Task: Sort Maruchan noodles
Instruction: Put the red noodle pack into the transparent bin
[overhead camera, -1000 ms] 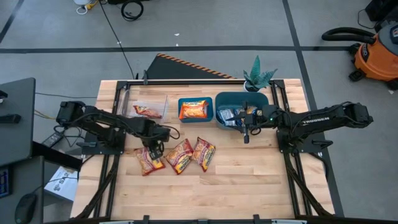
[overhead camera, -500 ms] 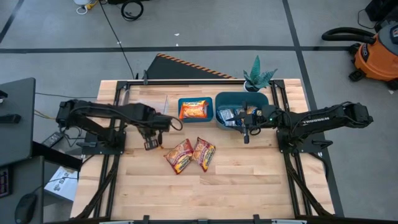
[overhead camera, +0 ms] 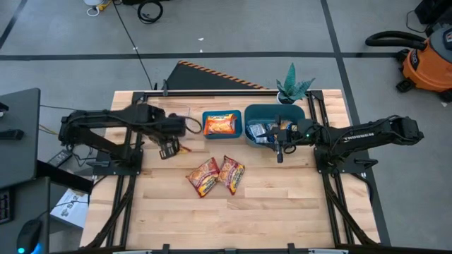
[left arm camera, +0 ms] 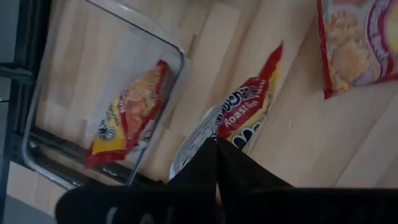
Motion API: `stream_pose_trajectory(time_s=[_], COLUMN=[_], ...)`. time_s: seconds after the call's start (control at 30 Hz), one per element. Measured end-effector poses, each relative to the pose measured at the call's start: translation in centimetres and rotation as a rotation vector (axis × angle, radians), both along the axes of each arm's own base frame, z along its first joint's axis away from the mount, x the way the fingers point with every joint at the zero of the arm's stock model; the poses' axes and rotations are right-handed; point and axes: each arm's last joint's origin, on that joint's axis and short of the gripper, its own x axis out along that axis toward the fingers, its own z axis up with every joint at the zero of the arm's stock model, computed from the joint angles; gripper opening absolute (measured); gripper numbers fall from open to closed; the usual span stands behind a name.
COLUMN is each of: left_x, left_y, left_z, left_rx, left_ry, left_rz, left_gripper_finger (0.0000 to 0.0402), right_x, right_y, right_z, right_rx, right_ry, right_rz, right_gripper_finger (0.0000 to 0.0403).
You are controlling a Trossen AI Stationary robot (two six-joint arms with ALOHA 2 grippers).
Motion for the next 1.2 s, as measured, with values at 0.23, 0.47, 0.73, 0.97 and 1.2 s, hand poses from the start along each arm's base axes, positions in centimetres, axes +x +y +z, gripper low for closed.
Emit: stream_pose_trajectory(time_s=[0.23, 0.47, 0.73, 0.97, 1.2], left_x=[-2.0, -2.8, -2.9, -4.5, -5.8], left_y=[2.4, 5.1, 8.6, 10.7, 12.2], left_z=[2.4, 3.0, 0.6, -3.3, -3.7], left_rx=[0.166, 0.384, 0.239, 0.068, 0.021], left_ry=[-0.079, -0.054, -0.091, 0.002, -0.006], left_rz=[0.097, 0.214, 0.364, 0.436, 0.552], left_gripper_finger=[0.0006, 0.0008, 0.0009, 0.0010, 0.0013], right_x=[0.0, 0.0, 0.0, 0.0, 0.0], right_y=[0.1, 0.1, 0.1, 0.2, 0.2], right_z=[0.1, 0.2, 0.1, 0.1, 0.2], right_rx=[-0.011, -0.016, -0.011, -0.009, -0.009], right_ry=[-0.005, -0.018, -0.014, -0.016, -0.021], right_rz=[0.015, 0.016, 0.023, 0.036, 0.036], right_gripper_finger=[0.0124, 0.0124, 0.0124, 0.0124, 0.0124])
